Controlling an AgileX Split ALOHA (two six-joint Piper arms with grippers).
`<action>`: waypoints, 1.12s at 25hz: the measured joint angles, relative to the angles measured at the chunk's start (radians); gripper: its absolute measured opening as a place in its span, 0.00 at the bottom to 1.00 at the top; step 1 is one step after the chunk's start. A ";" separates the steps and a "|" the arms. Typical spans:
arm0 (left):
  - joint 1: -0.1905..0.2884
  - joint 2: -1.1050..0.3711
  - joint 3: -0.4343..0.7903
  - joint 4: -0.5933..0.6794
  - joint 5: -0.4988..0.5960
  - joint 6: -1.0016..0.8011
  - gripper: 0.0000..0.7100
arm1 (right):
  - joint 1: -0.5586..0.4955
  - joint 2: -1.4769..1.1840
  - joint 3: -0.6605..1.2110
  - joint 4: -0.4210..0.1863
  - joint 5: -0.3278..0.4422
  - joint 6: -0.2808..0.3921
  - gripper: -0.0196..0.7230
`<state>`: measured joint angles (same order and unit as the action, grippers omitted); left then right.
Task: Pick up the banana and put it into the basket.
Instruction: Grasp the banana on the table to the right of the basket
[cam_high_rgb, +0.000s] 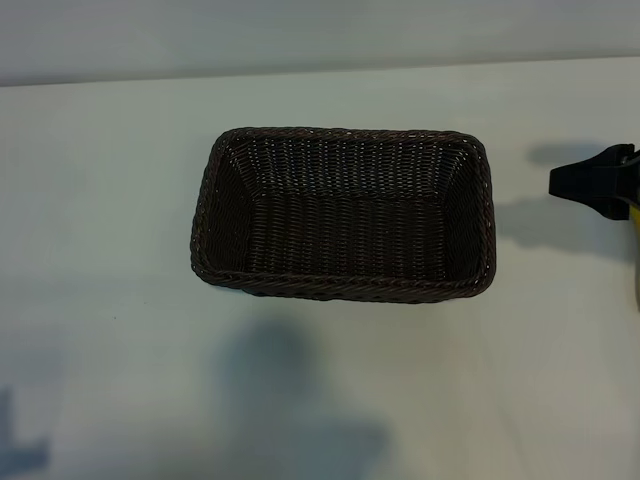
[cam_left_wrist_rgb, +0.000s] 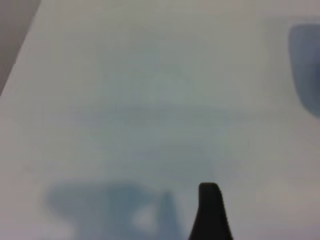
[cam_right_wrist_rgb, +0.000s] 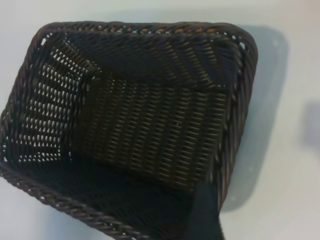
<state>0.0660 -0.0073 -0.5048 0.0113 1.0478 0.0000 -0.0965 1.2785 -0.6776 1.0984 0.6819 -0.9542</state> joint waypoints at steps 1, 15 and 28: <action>0.000 0.000 0.000 0.000 0.001 0.000 0.77 | 0.000 0.000 0.000 0.000 0.000 0.006 0.79; 0.000 0.000 0.005 -0.005 0.000 0.000 0.77 | 0.000 0.139 -0.219 -0.169 0.097 0.205 0.79; 0.000 0.000 0.007 -0.005 0.000 0.000 0.77 | 0.000 0.249 -0.347 -0.728 0.162 0.681 0.79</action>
<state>0.0660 -0.0073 -0.4983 0.0068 1.0483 0.0000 -0.0965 1.5278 -1.0244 0.3707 0.8435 -0.2728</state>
